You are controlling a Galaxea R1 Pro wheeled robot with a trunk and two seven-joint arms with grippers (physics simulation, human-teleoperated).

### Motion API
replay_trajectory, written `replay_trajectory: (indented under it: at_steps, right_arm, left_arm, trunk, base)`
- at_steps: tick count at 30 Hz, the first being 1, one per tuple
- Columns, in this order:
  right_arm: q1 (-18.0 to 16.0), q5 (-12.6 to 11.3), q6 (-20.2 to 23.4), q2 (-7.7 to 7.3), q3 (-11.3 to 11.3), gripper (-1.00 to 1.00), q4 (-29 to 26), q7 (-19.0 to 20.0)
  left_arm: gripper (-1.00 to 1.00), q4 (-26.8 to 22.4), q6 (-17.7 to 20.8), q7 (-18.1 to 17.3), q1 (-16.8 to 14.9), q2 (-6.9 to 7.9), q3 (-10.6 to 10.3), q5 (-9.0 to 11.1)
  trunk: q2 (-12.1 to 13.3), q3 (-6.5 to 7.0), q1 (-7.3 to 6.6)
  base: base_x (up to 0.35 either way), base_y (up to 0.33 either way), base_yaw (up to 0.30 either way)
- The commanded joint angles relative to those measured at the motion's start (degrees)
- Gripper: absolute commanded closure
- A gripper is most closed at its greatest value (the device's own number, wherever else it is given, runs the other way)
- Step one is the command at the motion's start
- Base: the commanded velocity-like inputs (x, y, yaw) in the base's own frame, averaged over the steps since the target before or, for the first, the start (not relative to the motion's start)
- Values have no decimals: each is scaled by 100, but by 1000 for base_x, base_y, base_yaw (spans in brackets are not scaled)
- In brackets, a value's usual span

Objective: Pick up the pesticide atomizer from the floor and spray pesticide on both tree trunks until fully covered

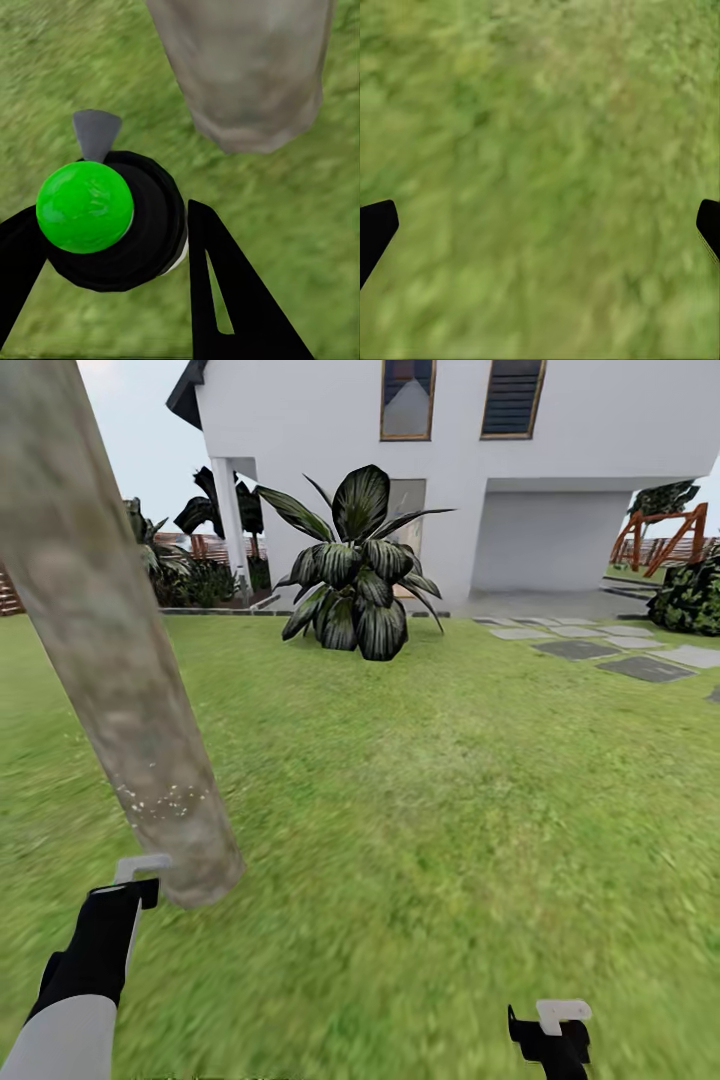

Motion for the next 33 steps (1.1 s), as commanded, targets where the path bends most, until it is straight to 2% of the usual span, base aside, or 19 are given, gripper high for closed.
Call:
replay_trajectory:
  at_steps: [1,9,12,14,16,18,21,33]
  right_arm:
    - [-3,60,-10,0,-27,-100,4,-25]
    - [-1,60,-8,0,-27,-100,4,-25]
    - [-1,60,-8,0,-30,-100,4,-25]
    - [-1,60,-10,-5,-34,-100,4,-25]
    - [-1,60,-10,-10,-36,-100,4,-32]
    - [-2,60,-10,-16,-36,-100,2,-34]
    - [-1,60,-10,-24,-36,-100,2,-34]
    - [-1,60,-10,-17,-36,-100,0,-34]
  left_arm:
    - [100,-6,26,-2,-5,-2,-2,-17]
    - [100,27,15,-54,-27,36,5,19]
    - [100,61,68,-79,-150,-52,-81,22]
    - [100,74,145,-75,-427,-114,-208,23]
    - [100,80,616,-79,-849,-143,-432,11]
    - [100,81,851,-75,-1144,-136,-657,6]
    - [100,22,934,-65,-1378,-85,-747,-23]
    - [100,-24,930,-47,-1387,-68,-734,-48]
  trunk:
    - [-2,-5,-1]
    - [-2,-5,-1]
    - [-2,-5,-1]
    - [-2,-5,-1]
    - [-2,-5,-1]
    - [-2,-5,-1]
    - [-2,-5,-1]
    - [-2,-5,-1]
  base:
    - [18,-272,277]
    - [3,-130,277]
    - [0,-2,141]
    - [0,0,27]
    - [0,0,6]
    - [0,0,1]
    - [0,0,0]
    - [176,-116,0]
